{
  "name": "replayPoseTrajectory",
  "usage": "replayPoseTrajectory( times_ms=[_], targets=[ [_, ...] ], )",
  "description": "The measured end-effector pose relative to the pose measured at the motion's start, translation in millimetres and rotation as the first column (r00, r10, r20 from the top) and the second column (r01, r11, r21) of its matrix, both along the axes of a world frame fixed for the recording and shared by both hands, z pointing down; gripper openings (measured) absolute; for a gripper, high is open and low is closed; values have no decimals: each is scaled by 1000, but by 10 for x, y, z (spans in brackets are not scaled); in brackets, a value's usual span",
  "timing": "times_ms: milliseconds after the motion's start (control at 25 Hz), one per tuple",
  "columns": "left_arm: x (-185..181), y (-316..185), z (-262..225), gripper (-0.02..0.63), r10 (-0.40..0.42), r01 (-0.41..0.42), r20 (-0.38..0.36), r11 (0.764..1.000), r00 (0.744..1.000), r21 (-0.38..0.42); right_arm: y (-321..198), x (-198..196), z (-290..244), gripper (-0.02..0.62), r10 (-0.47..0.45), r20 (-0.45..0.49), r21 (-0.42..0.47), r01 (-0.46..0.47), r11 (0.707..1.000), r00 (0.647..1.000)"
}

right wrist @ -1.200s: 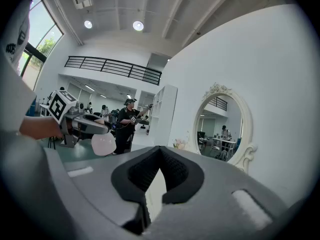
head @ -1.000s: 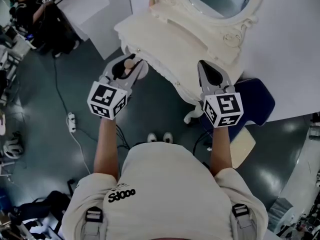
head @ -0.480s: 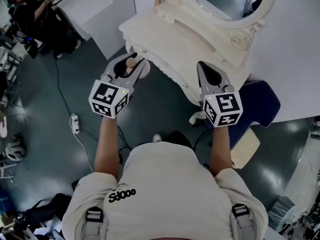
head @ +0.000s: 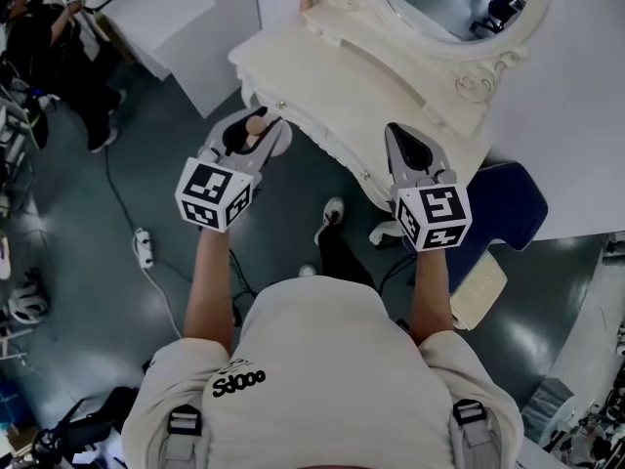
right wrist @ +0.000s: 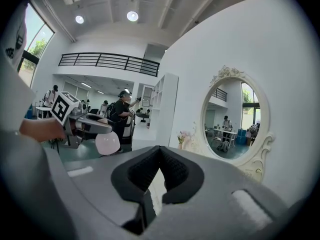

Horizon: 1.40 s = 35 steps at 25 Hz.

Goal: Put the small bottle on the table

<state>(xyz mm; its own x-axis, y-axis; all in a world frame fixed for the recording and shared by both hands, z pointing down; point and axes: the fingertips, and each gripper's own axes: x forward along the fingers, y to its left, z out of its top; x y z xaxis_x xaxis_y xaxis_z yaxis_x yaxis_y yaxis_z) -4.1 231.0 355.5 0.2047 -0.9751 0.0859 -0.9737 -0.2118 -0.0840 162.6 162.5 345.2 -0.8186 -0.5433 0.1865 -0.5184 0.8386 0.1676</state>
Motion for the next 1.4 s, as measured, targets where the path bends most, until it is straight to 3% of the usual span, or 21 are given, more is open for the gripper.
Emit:
replayPoseTrajectory(
  times_ms=[320,680,1080,1400],
  targets=[
    [-239,-520,31,137,13,-13,11,1000,1000,0,-571,-287,25,3,5,10,-7,-5,1000,1000],
    [-648,-1547,57,137,15,-15,11,1000,1000,-28,-1576,-752,24,2,-23,10,-14,23,1000,1000],
    [-933,-2766,6,137,54,-53,13,998,998,-39,-2751,-1070,-25,2,12,20,-16,-12,1000,1000],
    [-1126,-3456,55,137,96,-94,20,993,995,-67,-3313,-1275,11,2,59,24,-46,-58,997,998]
  ],
)
